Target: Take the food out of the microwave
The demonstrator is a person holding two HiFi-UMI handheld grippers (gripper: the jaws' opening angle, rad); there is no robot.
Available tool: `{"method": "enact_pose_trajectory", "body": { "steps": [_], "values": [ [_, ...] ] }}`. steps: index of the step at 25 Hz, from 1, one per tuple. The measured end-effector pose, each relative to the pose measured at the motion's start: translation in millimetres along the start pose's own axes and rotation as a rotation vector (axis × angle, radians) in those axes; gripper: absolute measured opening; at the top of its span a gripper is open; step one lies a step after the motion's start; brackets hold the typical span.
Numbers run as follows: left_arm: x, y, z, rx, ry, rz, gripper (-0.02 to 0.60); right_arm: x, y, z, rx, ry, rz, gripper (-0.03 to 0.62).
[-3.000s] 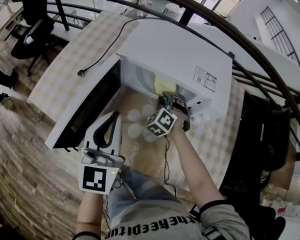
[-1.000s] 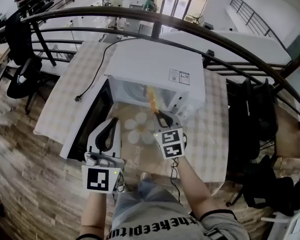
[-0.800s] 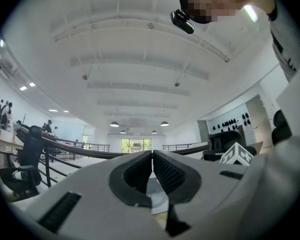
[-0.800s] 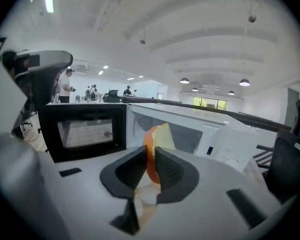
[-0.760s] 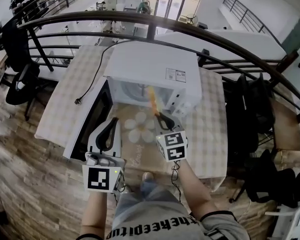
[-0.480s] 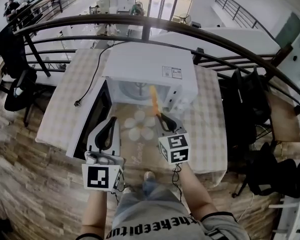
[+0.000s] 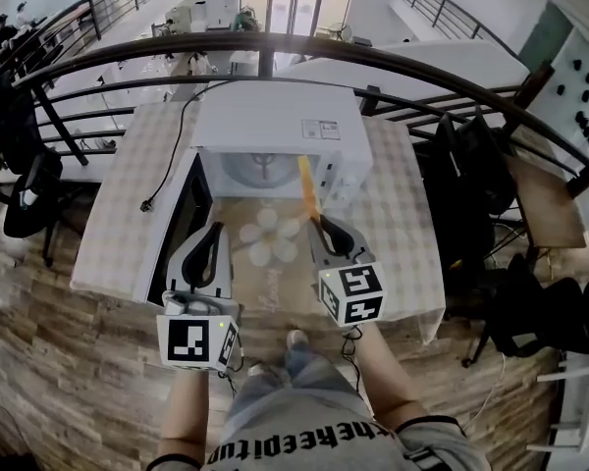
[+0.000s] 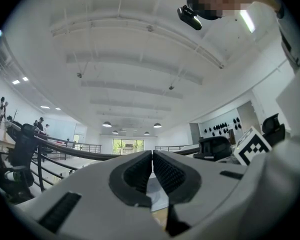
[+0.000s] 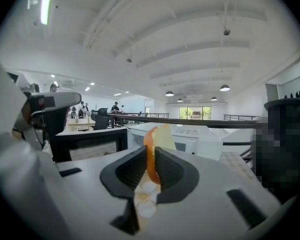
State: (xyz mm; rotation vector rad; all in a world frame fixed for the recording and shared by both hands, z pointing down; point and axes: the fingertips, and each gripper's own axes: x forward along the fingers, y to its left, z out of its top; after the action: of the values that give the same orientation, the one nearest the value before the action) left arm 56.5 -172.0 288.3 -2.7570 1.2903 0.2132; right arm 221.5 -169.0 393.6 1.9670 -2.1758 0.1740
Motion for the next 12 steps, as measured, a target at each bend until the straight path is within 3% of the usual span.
{"method": "enact_pose_trajectory", "body": {
  "steps": [12],
  "values": [
    [-22.0,-3.6,12.9,-0.017,-0.016,-0.012,0.012,-56.4,4.9,27.9,0.05,-0.107,-0.041,0.055]
  ]
}}
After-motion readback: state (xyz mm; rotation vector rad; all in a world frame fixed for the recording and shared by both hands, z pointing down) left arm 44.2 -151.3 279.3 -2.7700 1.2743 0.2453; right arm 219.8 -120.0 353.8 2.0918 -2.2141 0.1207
